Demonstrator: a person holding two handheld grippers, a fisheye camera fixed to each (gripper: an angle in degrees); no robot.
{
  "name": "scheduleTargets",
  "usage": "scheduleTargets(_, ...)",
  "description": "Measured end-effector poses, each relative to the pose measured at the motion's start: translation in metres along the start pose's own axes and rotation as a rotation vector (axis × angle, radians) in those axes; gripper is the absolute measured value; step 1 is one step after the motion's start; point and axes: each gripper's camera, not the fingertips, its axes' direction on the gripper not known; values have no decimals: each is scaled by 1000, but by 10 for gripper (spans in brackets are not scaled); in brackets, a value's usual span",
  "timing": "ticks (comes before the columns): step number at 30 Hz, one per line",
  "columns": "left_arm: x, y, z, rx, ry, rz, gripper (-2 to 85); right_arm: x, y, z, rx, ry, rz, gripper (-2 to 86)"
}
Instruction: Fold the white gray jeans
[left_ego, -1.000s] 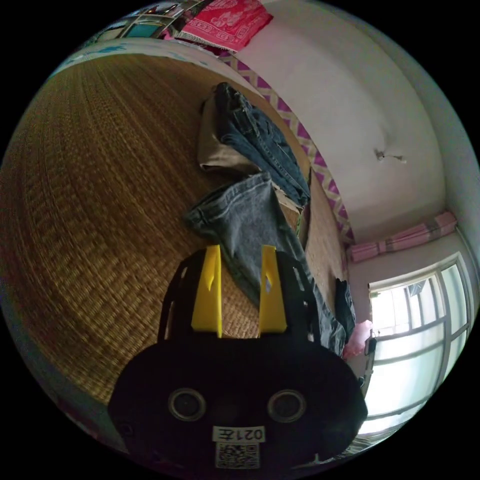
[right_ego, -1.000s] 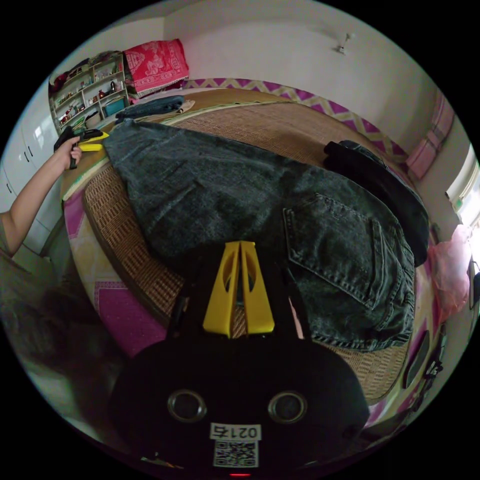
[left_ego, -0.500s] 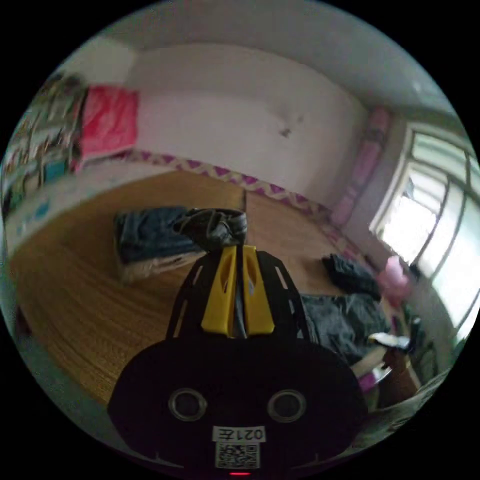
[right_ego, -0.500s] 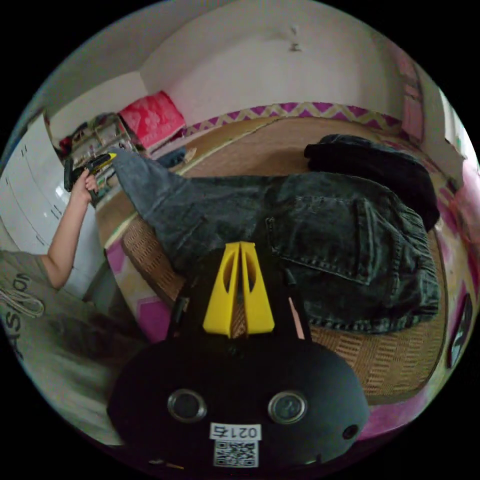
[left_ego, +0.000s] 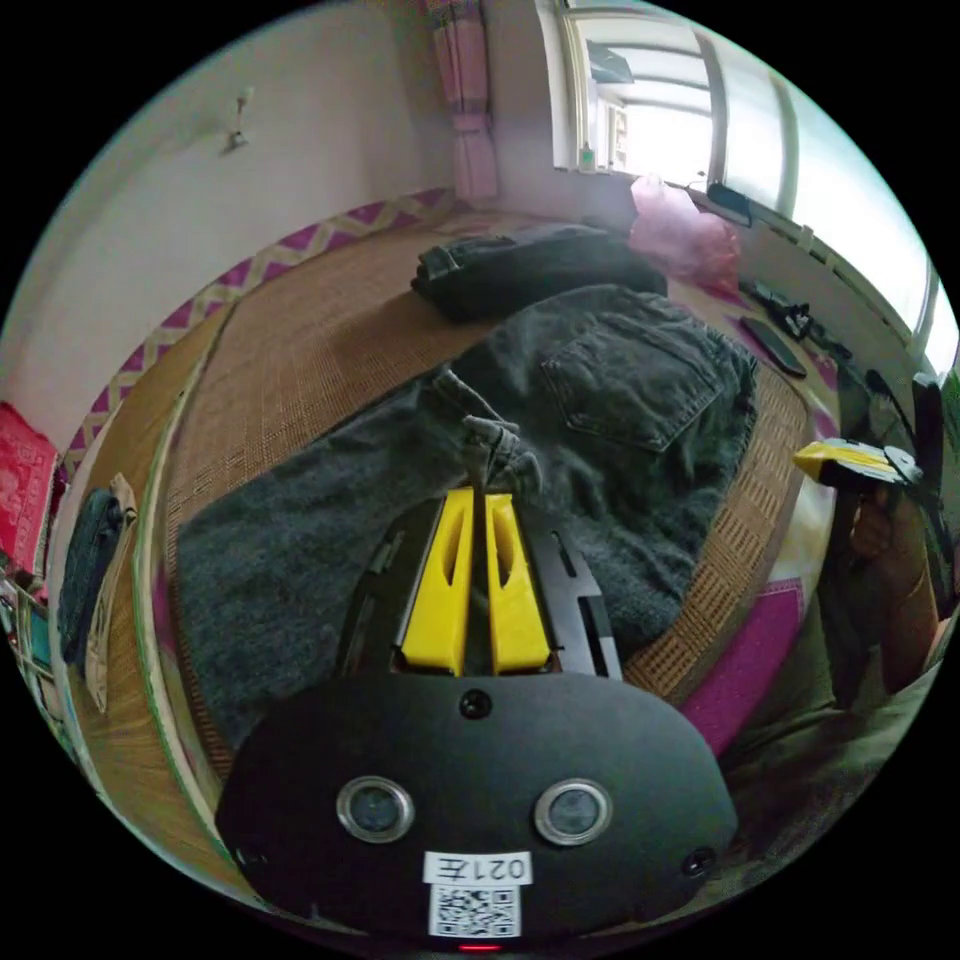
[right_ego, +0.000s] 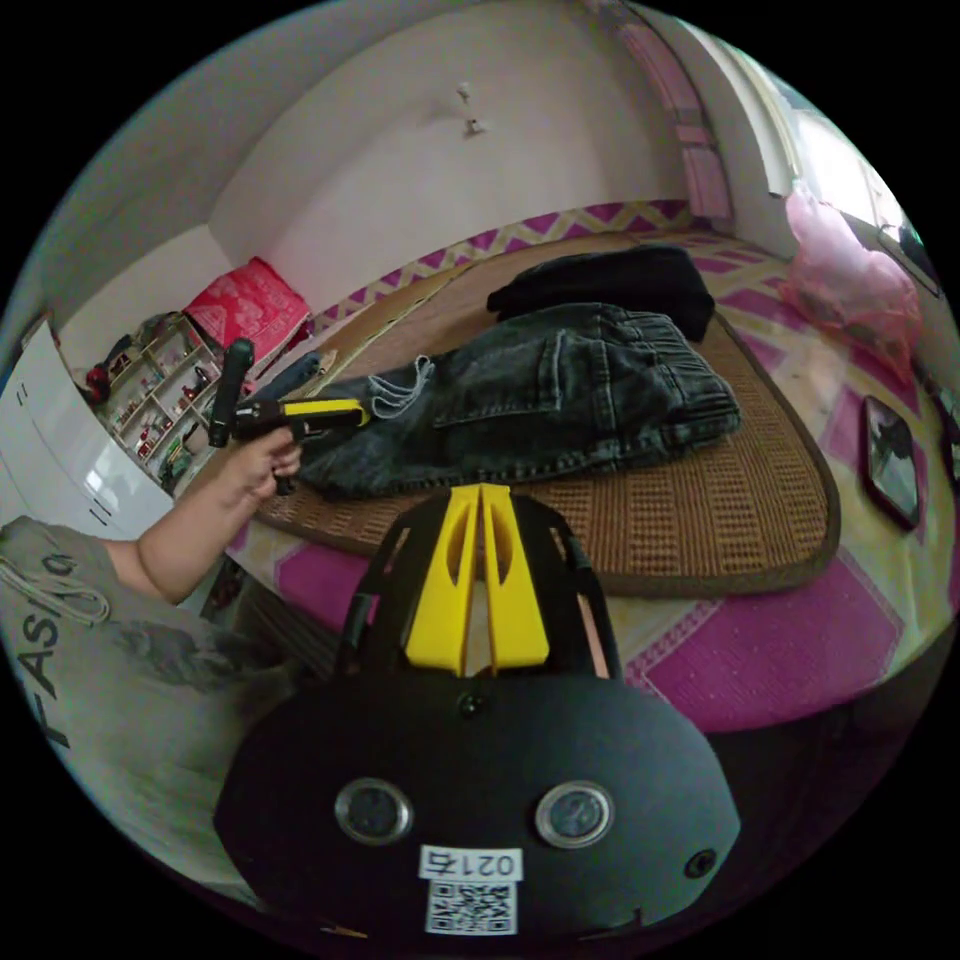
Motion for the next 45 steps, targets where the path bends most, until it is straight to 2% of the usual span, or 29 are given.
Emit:
scheduleTargets(3,18,1,-5,61,-2,-4,-4,20,8,-14,22,-6,35,-2)
scheduleTargets(6,39,5,34,-78,27,48,15,41,10,-24,69,-29,104,9)
scheduleTargets(11,53,21,33,16,169,104,75,103,16,-33,204,-90,479,104)
scheduleTargets(14,58,33,35,27,174,156,71,126,12,-30,223,-52,588,130)
scheduleTargets(19,44,57,18,141,250,70,49,157,4,-22,299,-163,762,136)
scheduleTargets(23,36,82,-10,222,222,52,31,184,-2,-7,355,-294,900,116)
scheduleTargets(29,2,125,-44,283,248,-14,0,179,-27,2,389,-355,936,82)
scheduleTargets(33,-29,157,-64,319,244,-78,-8,109,-77,-31,417,-235,668,71)
scheduleTargets(37,-67,195,-84,361,246,-162,-10,-41,-147,-46,404,-84,207,69)
scheduleTargets(41,-99,227,-101,402,207,-235,-10,-232,-173,9,319,49,-307,68)
scheduleTargets(45,-126,251,-109,415,186,-296,-10,-356,-148,109,221,85,-614,67)
